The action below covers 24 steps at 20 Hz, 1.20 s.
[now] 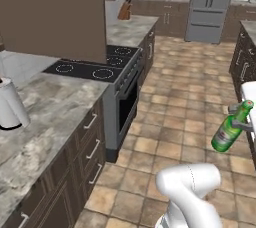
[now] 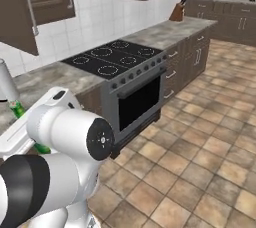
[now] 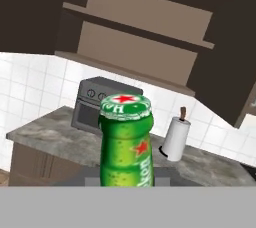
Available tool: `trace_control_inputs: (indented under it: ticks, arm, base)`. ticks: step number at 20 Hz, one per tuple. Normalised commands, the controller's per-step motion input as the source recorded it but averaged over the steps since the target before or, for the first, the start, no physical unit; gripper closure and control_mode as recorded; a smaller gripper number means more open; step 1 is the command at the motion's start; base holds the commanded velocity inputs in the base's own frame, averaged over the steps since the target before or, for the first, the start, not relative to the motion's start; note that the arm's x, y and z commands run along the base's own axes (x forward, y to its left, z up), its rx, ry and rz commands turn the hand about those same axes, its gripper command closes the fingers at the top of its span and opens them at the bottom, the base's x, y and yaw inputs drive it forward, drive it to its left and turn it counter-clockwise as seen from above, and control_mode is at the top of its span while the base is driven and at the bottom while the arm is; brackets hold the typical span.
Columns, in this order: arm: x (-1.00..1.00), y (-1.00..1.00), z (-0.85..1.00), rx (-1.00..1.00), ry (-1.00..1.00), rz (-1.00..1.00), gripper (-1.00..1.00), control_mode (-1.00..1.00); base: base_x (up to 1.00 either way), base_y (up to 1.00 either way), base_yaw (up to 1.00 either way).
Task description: Open the cabinet directly in front. Then move the beer and the mug to the dining counter with the candle on it.
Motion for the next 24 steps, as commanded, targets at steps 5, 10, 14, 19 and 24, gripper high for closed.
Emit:
trace_control_inputs:
  ticks: [5,10,14,19,24]
  arm:
    - [0.0,0.0,0.0,0.0,0.0,0.0,1.0,1.0]
    - [0.0,0.0,0.0,0.0,0.0,0.0,1.0,1.0]
    - [0.0,0.0,0.0,0.0,0.0,0.0,1.0,1.0]
    - [0.0,0.0,0.0,0.0,0.0,0.0,1.0,1.0]
    - [0.0,0.0,0.0,0.0,0.0,0.0,1.0,1.0]
  base:
    - [0.03,-0.78,-0.2]
    - [0.15,-0.69,-0.23]
    - [0.65,-0.13,-0.29]
    - [0.86,0.0,-0.3]
    - [0.88,0.0,-0.31]
